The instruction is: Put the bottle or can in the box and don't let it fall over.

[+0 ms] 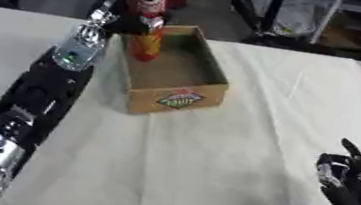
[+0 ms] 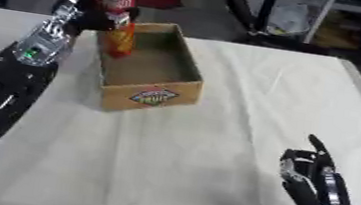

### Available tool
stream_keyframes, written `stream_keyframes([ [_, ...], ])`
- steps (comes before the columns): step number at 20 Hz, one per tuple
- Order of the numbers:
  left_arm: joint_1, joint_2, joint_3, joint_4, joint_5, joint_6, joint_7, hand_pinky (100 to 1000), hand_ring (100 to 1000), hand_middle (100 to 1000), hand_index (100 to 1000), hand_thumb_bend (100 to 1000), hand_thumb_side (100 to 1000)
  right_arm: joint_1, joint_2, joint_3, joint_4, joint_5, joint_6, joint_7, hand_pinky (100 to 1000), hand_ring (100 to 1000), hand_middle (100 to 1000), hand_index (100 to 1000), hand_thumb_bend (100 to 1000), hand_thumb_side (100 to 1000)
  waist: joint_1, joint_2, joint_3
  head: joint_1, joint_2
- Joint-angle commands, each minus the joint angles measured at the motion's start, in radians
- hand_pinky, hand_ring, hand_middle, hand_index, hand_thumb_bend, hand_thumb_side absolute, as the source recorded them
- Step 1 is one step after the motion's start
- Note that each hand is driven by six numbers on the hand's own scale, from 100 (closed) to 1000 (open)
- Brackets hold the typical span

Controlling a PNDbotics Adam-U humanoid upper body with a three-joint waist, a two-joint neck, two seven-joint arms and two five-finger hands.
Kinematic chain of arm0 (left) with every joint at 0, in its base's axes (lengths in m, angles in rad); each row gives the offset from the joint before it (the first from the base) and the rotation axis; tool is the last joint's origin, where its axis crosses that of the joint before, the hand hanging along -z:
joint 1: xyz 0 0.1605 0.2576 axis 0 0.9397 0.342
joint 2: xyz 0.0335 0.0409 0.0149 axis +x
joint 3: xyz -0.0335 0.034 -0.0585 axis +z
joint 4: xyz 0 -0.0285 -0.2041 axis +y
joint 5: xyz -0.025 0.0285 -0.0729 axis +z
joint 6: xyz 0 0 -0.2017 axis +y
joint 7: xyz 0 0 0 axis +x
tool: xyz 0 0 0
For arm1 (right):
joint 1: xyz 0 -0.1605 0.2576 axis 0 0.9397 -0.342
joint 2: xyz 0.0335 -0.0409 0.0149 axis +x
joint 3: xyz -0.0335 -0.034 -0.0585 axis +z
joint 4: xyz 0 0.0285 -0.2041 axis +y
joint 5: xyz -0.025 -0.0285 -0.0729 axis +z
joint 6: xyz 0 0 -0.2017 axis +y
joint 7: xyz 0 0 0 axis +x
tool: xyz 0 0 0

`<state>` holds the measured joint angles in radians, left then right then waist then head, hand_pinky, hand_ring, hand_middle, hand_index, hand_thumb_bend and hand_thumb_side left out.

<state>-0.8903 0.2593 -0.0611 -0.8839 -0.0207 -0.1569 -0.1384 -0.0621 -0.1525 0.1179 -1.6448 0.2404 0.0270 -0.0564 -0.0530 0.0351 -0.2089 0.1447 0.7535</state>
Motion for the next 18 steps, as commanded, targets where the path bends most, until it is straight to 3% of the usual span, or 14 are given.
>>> stream_keyframes([
  [1, -0.006, -0.002, -0.015, -0.005, -0.029, -0.017, -0.038, 931, 896, 625, 772, 505, 160, -0.015, -0.004, -0.002, -0.011, -0.007, -0.002, 0.001, 744, 664, 666, 1000, 100, 501, 0.001, -0.014, 0.0, -0.003, -0.01],
  [2, 0.004, 0.0, -0.02, -0.01, -0.047, -0.024, -0.047, 940, 919, 716, 835, 614, 299, -0.016, -0.004, -0.003, -0.011, -0.007, -0.002, 0.0, 744, 664, 666, 1000, 100, 501, 0.001, -0.014, 0.001, -0.004, -0.01],
  [3, 0.015, 0.003, -0.024, -0.017, -0.068, -0.032, -0.053, 945, 930, 753, 875, 655, 358, -0.016, -0.004, -0.004, -0.011, -0.007, -0.002, -0.001, 744, 664, 666, 1000, 100, 501, 0.002, -0.015, 0.003, -0.005, -0.01],
  [5, 0.038, 0.012, -0.03, -0.03, -0.106, -0.042, -0.059, 961, 957, 836, 933, 706, 455, -0.015, -0.004, -0.005, -0.01, -0.007, -0.001, -0.002, 744, 664, 666, 1000, 100, 501, 0.003, -0.015, 0.007, -0.009, -0.012],
  [8, 0.078, 0.035, -0.031, -0.066, -0.125, -0.051, -0.048, 974, 973, 874, 963, 743, 567, -0.014, -0.006, -0.007, -0.01, -0.006, -0.001, -0.004, 744, 664, 666, 1000, 100, 500, 0.003, -0.015, 0.016, -0.015, -0.012],
  [13, 0.185, 0.094, -0.005, -0.235, -0.049, -0.034, 0.017, 978, 974, 869, 962, 706, 531, -0.011, -0.008, -0.014, -0.011, -0.005, 0.001, -0.01, 744, 664, 666, 1000, 100, 501, 0.004, -0.012, 0.036, -0.027, -0.013],
  [18, 0.391, 0.163, 0.069, -0.509, 0.061, 0.015, 0.1, 976, 967, 857, 953, 666, 513, -0.005, -0.012, -0.023, -0.011, -0.004, 0.004, -0.019, 744, 664, 666, 1000, 100, 504, 0.009, -0.007, 0.062, -0.045, -0.009],
])
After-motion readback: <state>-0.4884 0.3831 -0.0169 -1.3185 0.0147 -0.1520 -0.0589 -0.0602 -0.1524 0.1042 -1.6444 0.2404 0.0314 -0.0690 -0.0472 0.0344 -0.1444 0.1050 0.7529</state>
